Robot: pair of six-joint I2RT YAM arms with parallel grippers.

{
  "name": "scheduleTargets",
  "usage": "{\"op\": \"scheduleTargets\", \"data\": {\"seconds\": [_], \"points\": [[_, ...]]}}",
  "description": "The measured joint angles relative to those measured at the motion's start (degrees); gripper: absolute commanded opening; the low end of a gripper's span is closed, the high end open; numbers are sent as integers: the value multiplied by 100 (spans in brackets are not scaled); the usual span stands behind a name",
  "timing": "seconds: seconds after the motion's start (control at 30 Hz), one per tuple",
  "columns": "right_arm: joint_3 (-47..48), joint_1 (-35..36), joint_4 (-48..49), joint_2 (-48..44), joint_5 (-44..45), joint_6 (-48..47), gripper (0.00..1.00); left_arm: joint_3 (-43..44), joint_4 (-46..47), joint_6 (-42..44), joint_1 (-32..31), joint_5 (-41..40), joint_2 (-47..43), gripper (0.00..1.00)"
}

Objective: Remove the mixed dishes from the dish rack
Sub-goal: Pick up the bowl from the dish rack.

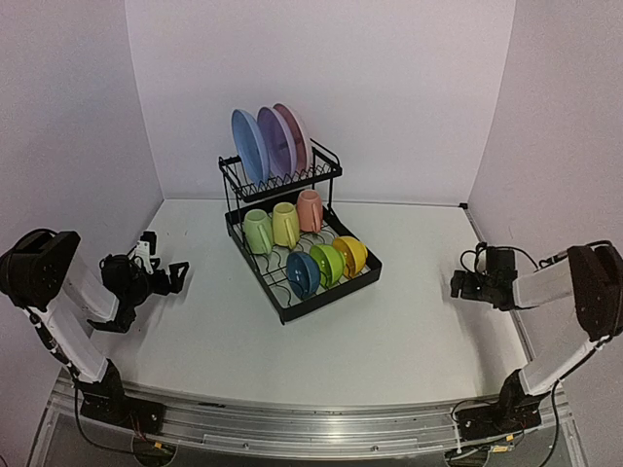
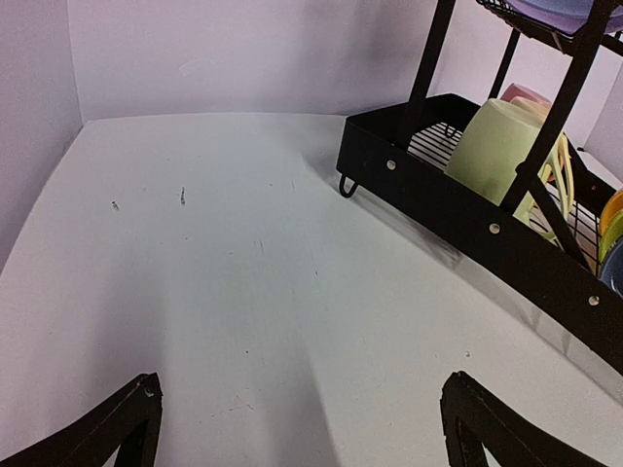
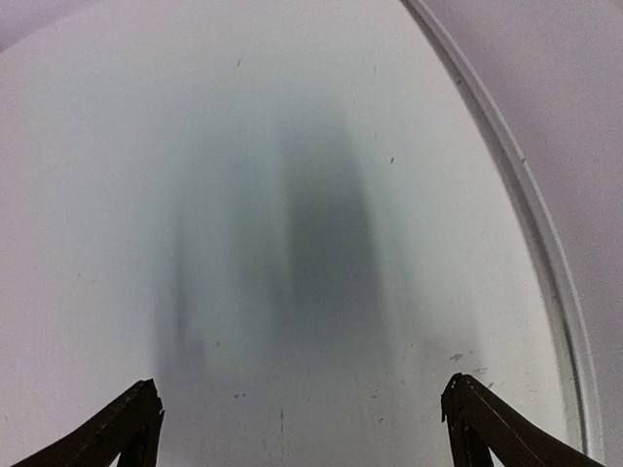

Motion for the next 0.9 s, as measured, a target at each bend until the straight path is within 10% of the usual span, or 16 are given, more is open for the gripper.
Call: {"op": "scheduleTargets", "data": {"seconds": [0.53, 0.9], "points": [[3742, 531, -4516, -995, 13, 787, 89, 165, -1253, -162, 4, -265, -2210, 100], [5987, 2581, -6490, -42, 396, 1449, 81, 1465, -3500, 1208, 4, 1855, -3435, 100]]}}
